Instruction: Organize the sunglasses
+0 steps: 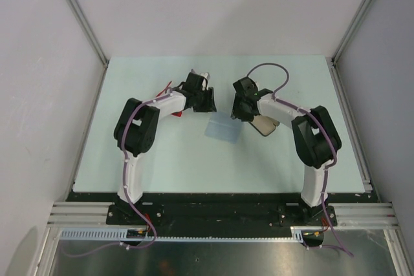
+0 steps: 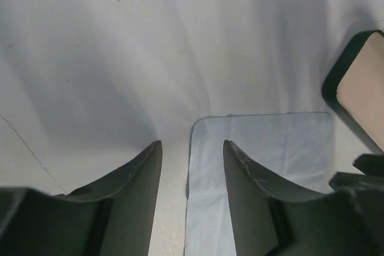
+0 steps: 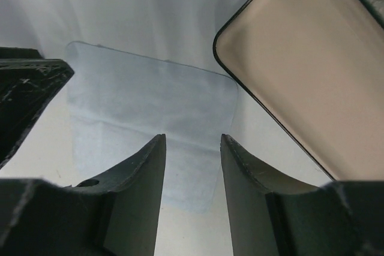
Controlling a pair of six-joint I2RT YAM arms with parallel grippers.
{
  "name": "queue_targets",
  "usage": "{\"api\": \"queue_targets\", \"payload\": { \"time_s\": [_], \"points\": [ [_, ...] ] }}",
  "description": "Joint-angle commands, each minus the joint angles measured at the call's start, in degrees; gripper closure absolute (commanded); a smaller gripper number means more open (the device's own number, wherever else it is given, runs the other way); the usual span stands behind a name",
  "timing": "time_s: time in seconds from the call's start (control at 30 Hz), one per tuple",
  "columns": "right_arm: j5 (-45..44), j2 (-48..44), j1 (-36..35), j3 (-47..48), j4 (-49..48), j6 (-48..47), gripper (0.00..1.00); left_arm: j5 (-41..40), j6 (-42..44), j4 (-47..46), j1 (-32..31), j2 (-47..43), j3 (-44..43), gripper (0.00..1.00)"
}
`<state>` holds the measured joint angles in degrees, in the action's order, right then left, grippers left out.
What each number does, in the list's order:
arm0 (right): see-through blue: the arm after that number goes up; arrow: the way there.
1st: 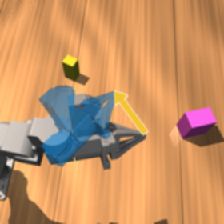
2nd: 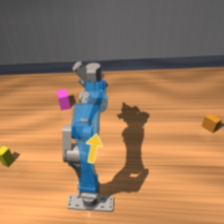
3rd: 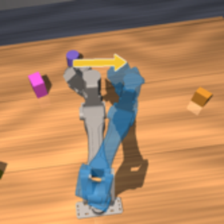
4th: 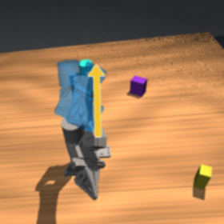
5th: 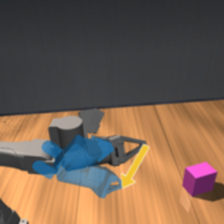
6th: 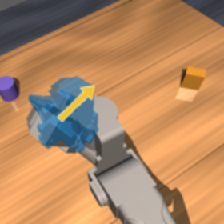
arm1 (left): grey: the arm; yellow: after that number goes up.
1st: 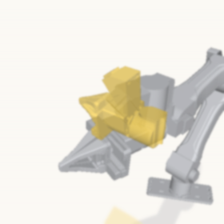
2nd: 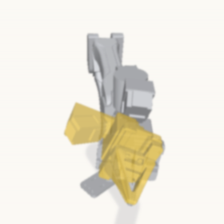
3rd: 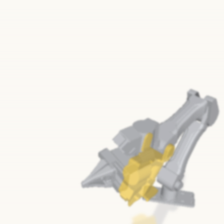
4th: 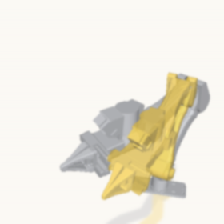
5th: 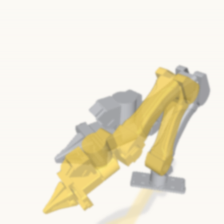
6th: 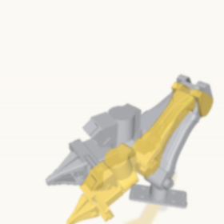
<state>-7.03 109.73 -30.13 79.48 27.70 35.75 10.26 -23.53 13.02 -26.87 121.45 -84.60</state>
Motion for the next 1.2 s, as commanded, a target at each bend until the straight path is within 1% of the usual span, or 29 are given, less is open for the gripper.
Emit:
{"api": "queue_targets", "payload": {
  "time_s": [0.0, 0.27, 0.43, 0.5, 0.67, 0.93, 1.03, 1.07, 1.17],
  "points": [
    [-0.27, 1.89, 0.42, -0.21, -2.04, 1.43, 0.54, 1.16, 0.33, 0.61, -0.11, 1.33, -1.89, 0.5],
    [-2.46, 4.26, 1.21, -0.21, -2.65, 0.03, 0.57, 2.13, 0.24, 0.61, -0.81, 2.04, -1.8, 0.52],
    [-5.8, 4.35, 0.78, -0.21, -2.22, -0.76, 0.57, 2.48, 0.32, 0.61, -1.34, 2.39, -1.8, 0.52],
    [-7.38, 4.35, 0.51, -0.21, -2.3, -0.94, 0.57, 2.48, 0.5, 0.52, -1.43, 2.48, -1.8, 0.53],
    [-7.56, 5.49, 0.25, -0.21, -3.62, -1.64, 0.58, 1.96, 0.59, 0.96, -1.6, 3.0, -1.8, 0.58],
    [-8.97, 7.25, 0.16, -0.21, -4.5, -2.26, 0.6, 1.51, 0.76, 1.66, -1.87, 3.62, -1.8, 0.6],
    [-8.71, 7.86, -0.01, -0.21, -4.76, -2.52, 0.63, 1.17, 1.64, 2.19, -2.3, 3.88, -2.32, 0.62],
    [-8.62, 8.04, -0.02, -0.21, -4.94, -2.61, 0.64, 0.99, 1.73, 2.62, -2.48, 3.88, -2.67, 0.64],
    [-7.92, 8.22, -0.1, -0.21, -5.11, -3.14, 0.72, 0.99, 2.08, 3.24, -2.57, 4.32, -3.12, 0.67]
  ]
}}
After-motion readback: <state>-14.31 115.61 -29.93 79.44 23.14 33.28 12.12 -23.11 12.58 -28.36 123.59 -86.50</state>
